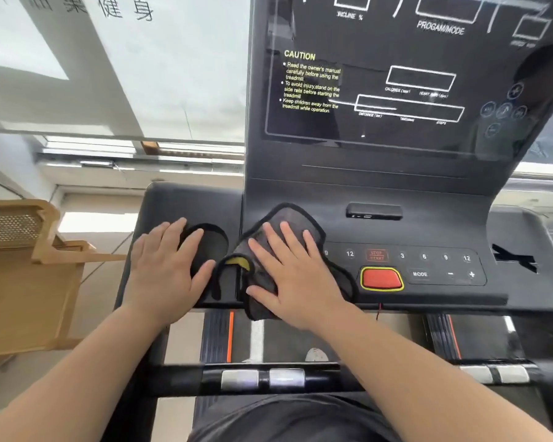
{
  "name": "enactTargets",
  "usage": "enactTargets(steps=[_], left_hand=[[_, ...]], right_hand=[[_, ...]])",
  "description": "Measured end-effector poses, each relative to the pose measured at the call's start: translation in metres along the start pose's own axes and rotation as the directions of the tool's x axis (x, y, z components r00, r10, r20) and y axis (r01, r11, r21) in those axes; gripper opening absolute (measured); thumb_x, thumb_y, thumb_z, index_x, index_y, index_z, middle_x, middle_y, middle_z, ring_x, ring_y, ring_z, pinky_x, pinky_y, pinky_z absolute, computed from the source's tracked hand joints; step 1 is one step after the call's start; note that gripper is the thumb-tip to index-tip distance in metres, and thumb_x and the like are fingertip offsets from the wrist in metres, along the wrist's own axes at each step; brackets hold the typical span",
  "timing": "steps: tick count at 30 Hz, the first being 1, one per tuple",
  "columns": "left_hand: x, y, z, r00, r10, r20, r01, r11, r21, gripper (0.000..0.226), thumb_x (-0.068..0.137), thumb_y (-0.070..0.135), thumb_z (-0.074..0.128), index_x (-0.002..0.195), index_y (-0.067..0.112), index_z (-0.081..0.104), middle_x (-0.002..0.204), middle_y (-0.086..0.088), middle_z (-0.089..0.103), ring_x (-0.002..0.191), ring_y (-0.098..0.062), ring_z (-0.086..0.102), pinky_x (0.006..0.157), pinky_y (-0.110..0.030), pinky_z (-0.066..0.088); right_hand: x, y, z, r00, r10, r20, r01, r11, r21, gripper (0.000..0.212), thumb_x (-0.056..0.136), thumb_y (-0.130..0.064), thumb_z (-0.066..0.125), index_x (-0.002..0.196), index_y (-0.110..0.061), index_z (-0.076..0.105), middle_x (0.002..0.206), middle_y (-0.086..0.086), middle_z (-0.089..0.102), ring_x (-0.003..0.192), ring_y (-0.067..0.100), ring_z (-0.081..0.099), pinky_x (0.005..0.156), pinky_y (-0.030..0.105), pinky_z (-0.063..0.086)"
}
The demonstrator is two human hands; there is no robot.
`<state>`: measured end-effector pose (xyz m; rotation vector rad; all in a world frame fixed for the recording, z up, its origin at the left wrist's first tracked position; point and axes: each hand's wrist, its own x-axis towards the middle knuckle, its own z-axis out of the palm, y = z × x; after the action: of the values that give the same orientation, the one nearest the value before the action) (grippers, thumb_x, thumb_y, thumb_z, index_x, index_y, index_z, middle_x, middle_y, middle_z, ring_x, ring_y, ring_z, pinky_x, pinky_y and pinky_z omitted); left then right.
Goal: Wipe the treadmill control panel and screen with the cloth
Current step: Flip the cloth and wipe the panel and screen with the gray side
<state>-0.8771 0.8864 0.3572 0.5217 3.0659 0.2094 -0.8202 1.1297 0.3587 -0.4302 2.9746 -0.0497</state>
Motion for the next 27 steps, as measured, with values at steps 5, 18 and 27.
enactTargets(steps=[5,18,27], left_hand=[[0.006,0.001,0.001,0.999,0.013,0.031,-0.014,0.999,0.032,0.068,0.09,0.061,0.036,0.137,0.016,0.055,0.148,-0.014,0.045,0.137,-0.037,0.04,0.114,-0.059,0.026],[0.005,-0.002,0.0,0.999,0.008,0.044,-0.008,1.0,0.002,0.072,0.088,0.06,0.036,0.142,0.015,0.051,0.151,-0.012,0.047,0.139,-0.034,0.04,0.116,-0.056,0.026],[0.006,-0.002,0.002,0.999,0.014,0.045,-0.015,1.0,0.012,0.074,0.087,0.059,0.037,0.144,0.013,0.049,0.151,-0.012,0.047,0.139,-0.033,0.04,0.116,-0.056,0.024]], right_hand=[[-0.018,0.074,-0.007,0.978,0.204,-0.035,-0.205,0.978,-0.028,0.084,0.093,-0.081,0.025,0.163,-0.035,0.021,0.174,0.001,0.007,0.16,0.026,0.005,0.128,0.057,0.007],[0.054,-0.016,-0.011,0.979,0.202,-0.03,-0.202,0.979,-0.009,0.099,0.089,-0.086,0.02,0.165,-0.028,-0.005,0.166,0.024,-0.027,0.153,0.041,-0.029,0.124,0.062,-0.011],[-0.03,0.042,0.001,0.999,-0.02,0.047,0.023,0.997,-0.077,0.102,0.088,-0.088,0.031,0.166,-0.026,0.009,0.173,0.011,-0.007,0.16,0.027,-0.012,0.126,0.052,0.006]])
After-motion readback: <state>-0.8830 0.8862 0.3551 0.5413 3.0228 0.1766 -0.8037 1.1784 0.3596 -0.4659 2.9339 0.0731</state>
